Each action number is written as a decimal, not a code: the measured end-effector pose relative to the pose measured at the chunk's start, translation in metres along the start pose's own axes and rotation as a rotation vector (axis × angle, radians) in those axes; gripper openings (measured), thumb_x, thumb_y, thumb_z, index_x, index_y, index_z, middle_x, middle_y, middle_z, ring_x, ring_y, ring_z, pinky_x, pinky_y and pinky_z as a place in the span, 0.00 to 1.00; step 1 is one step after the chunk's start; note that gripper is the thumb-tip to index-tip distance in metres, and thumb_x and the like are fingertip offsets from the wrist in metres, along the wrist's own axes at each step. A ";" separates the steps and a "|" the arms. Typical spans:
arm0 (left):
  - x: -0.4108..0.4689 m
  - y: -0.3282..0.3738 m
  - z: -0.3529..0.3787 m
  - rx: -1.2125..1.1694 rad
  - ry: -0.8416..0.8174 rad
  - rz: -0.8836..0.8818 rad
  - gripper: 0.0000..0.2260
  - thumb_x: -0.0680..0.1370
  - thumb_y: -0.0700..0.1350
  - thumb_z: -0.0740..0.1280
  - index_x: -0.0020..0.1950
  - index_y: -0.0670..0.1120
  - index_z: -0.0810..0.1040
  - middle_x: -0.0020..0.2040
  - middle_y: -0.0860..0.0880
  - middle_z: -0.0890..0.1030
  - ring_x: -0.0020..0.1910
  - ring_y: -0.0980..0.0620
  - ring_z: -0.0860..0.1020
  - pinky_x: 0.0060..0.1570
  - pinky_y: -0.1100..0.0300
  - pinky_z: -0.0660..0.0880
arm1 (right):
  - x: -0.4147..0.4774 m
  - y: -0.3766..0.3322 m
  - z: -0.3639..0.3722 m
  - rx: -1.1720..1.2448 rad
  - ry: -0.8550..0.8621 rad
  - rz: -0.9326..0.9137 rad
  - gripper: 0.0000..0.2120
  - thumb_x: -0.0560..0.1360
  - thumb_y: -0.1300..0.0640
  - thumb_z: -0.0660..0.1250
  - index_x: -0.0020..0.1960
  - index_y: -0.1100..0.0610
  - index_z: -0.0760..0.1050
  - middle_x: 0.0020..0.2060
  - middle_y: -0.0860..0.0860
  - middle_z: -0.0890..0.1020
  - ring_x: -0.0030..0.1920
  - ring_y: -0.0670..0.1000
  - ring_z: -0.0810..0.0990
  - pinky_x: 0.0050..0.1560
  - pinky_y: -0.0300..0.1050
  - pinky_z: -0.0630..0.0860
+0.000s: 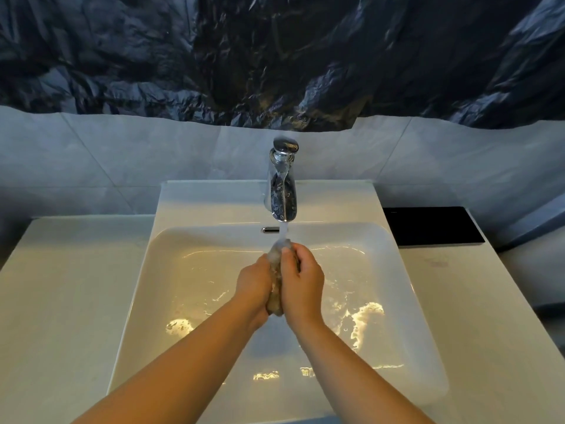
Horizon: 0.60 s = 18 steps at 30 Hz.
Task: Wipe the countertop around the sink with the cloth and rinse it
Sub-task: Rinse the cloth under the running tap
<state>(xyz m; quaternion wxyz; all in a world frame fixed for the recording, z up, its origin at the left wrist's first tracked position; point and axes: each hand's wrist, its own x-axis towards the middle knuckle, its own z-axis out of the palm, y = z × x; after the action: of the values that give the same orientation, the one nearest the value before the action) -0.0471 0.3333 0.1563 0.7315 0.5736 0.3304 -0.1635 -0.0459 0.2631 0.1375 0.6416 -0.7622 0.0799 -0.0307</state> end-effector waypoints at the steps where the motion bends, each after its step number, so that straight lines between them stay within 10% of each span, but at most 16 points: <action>1: -0.001 0.001 0.000 -0.013 -0.010 0.011 0.21 0.77 0.59 0.65 0.37 0.42 0.77 0.28 0.44 0.77 0.26 0.48 0.75 0.26 0.59 0.71 | 0.004 0.002 0.000 -0.040 0.009 -0.016 0.07 0.80 0.53 0.61 0.47 0.49 0.77 0.38 0.43 0.81 0.40 0.43 0.80 0.40 0.36 0.77; 6: -0.002 0.016 -0.018 -0.091 -0.003 -0.016 0.17 0.80 0.54 0.60 0.46 0.41 0.79 0.44 0.38 0.84 0.41 0.41 0.83 0.42 0.48 0.80 | 0.032 0.019 -0.021 -0.182 -0.154 0.313 0.12 0.80 0.52 0.60 0.48 0.54 0.80 0.42 0.49 0.81 0.44 0.51 0.81 0.37 0.42 0.77; 10: 0.000 0.014 -0.028 -0.028 0.029 0.004 0.21 0.77 0.59 0.62 0.51 0.42 0.81 0.46 0.41 0.85 0.45 0.42 0.83 0.49 0.48 0.80 | 0.020 0.027 -0.026 0.315 -0.331 0.668 0.13 0.82 0.53 0.55 0.53 0.59 0.75 0.51 0.59 0.82 0.51 0.57 0.81 0.54 0.58 0.78; 18: 0.006 0.000 -0.032 0.210 0.144 0.111 0.23 0.75 0.64 0.59 0.52 0.46 0.77 0.48 0.41 0.82 0.47 0.41 0.81 0.48 0.42 0.80 | 0.007 -0.010 -0.021 0.344 -0.256 0.706 0.13 0.76 0.43 0.61 0.42 0.52 0.73 0.32 0.57 0.75 0.25 0.51 0.68 0.27 0.37 0.58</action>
<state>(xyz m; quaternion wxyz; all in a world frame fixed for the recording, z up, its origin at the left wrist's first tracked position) -0.0520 0.3644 0.1482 0.6497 0.6747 0.3309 -0.1146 -0.0413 0.2435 0.1501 0.7355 -0.5672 0.2500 0.2734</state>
